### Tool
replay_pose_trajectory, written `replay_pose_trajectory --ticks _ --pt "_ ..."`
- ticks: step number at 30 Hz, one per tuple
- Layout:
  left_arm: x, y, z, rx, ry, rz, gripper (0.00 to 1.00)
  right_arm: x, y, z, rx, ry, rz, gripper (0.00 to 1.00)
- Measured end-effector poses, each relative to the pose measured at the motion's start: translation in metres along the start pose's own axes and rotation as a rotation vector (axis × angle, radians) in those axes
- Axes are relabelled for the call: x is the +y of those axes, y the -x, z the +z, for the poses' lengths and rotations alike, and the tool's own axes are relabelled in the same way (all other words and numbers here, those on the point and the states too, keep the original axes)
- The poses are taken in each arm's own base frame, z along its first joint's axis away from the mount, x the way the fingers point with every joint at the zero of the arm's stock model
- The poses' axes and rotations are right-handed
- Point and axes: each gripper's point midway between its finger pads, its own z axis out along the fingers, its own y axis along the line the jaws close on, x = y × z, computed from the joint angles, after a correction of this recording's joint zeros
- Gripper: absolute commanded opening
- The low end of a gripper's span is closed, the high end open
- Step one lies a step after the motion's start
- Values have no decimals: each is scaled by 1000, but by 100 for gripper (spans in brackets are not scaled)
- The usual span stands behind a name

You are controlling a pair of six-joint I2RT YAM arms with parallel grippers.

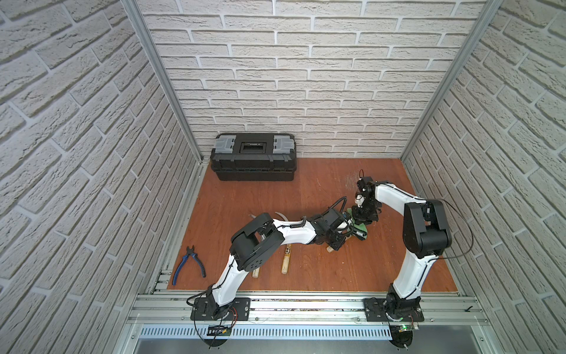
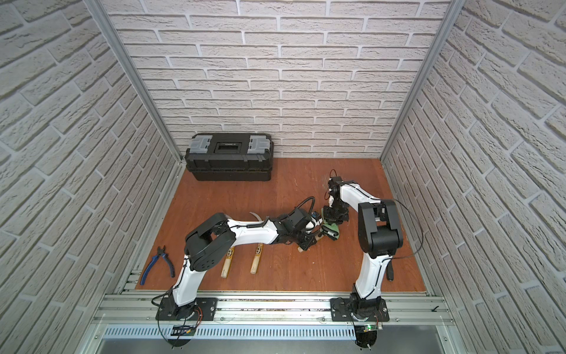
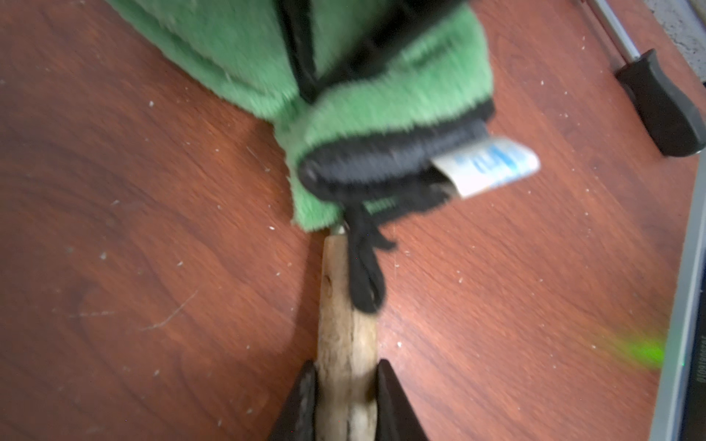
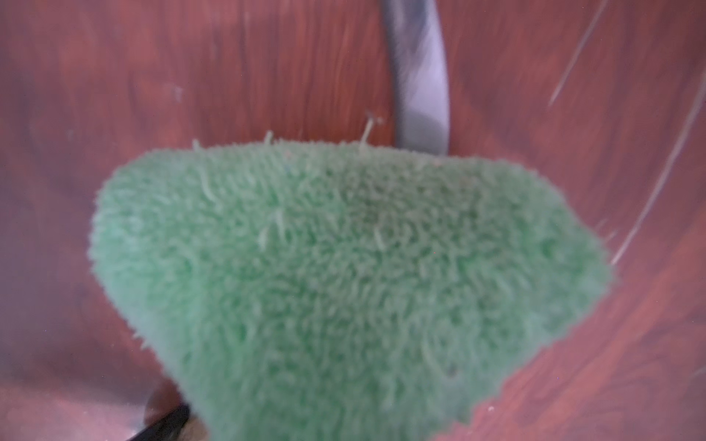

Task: Wipe small sickles with rags
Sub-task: Wipe the small sickle at the center of the board, then pick up the small sickle from the center of the board.

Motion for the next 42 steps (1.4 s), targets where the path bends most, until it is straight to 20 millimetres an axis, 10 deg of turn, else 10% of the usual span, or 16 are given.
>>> replay_pose_trajectory --ticks 10,24,42 --pt "-1 -3 -3 35 4 -3 1 7 -19 -13 -92 76 26 3" --pt "15 3 -8 93 86 -17 47 -17 -29 -52 -147 35 82 3" --pt "17 19 6 195 121 56 34 -34 -56 -42 -179 102 149 3"
